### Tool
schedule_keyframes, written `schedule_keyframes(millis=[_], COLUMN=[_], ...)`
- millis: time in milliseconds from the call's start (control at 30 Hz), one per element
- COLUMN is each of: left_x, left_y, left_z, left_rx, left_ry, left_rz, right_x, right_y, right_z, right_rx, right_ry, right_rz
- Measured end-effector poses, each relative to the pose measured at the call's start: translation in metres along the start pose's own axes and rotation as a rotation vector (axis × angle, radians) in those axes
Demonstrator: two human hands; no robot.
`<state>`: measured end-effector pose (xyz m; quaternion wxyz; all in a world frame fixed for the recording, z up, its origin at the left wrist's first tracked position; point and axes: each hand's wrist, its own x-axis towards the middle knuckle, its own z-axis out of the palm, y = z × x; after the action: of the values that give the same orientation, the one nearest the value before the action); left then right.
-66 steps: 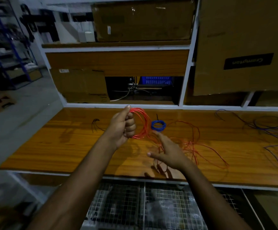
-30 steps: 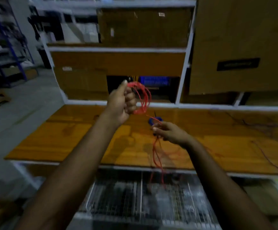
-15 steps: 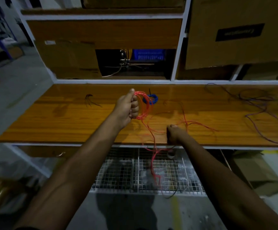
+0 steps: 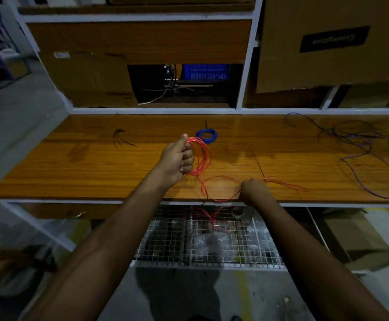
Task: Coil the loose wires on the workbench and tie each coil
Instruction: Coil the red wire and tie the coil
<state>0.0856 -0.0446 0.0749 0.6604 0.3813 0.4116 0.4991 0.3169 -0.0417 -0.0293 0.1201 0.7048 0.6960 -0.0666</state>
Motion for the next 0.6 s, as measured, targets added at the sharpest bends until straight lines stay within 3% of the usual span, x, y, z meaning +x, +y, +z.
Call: schedule_keyframes(millis=[167,267,367,433,500,600], left_x=[0.002,0.001,0.0,-0.001,-0.001,-0.001], left_y=[-0.006,-0.01,-0.012,-0.012,-0.012,-0.012], left_z=[0.001,0.001,0.001,0.0,0.001,0.002], left_rx=[-0.006,-0.008,-0.028,-0.04,-0.057,-0.085], left_ry=[-0.024,-0.044,-0.057,-0.062,-0.073,-0.083], left_rz=[-0.005,-0.016,-0.023,-0.026,-0.029,-0.036], right_x=[-0.005,-0.003,0.001,0.002,-0.005,-0.026], right_y=[-0.008,-0.009,-0.006,-0.004,-0.008,-0.028], right_z=[-0.025,-0.017,0.009,0.02,0.016,-0.01], right_rx=[-0.031,0.064,0.103,0.092,0.204,0.637], right_ry=[0.016,0.154,0.113,0.102,0.216,0.363], right_rz=[-0.129,-0.078,0.065,0.053,0.003,-0.119])
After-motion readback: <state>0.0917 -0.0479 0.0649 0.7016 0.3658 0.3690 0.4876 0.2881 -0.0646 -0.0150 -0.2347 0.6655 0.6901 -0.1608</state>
